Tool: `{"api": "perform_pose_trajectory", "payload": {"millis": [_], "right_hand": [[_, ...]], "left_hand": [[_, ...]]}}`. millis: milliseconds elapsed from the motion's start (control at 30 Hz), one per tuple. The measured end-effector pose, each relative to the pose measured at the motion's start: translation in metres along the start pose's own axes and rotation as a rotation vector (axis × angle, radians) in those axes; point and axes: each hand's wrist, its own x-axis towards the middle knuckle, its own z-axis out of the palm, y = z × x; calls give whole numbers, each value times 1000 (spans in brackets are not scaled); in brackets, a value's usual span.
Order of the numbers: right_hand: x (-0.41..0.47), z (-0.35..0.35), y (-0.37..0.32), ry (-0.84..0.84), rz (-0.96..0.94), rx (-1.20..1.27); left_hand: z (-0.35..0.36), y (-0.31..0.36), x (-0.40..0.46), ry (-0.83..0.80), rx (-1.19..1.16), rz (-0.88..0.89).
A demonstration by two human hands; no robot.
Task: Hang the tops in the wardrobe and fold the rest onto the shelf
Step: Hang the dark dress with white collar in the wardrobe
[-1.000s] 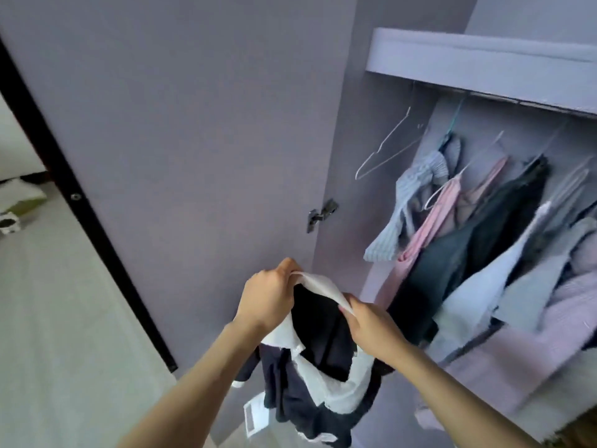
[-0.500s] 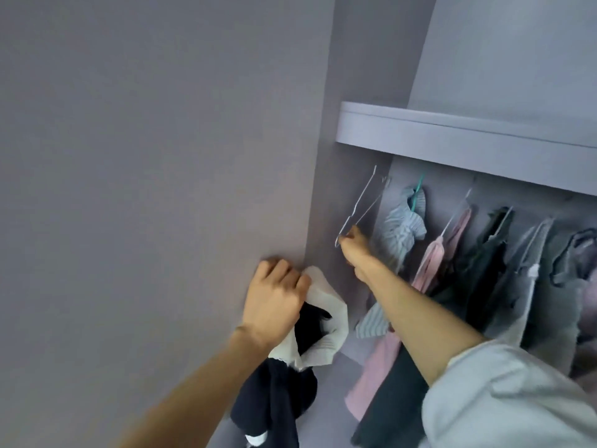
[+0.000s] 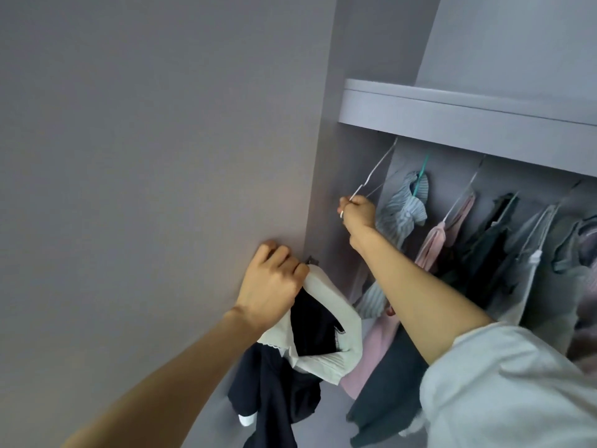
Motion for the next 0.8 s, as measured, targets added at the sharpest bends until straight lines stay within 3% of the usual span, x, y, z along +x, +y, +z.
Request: {"api": "perform_pose_trajectory", "payload": {"millis": [133, 300, 400, 633, 800], "right_hand": [[-35, -27, 1, -121, -16, 5], [-113, -74, 33, -289, -34, 19], [-158, -108, 55, -376, -59, -92], [-233, -173, 101, -513, 84, -65], [-272, -224, 135, -562, 204, -112]], "left_hand": [[-7, 9, -10, -3, -138, -124], [-18, 37, -41, -206, -515, -669], [-20, 58, -61, -279, -791, -885], [-24, 104, -84, -289, -1206, -1182], [-30, 145, -81, -475, -1441, -1333]]}}
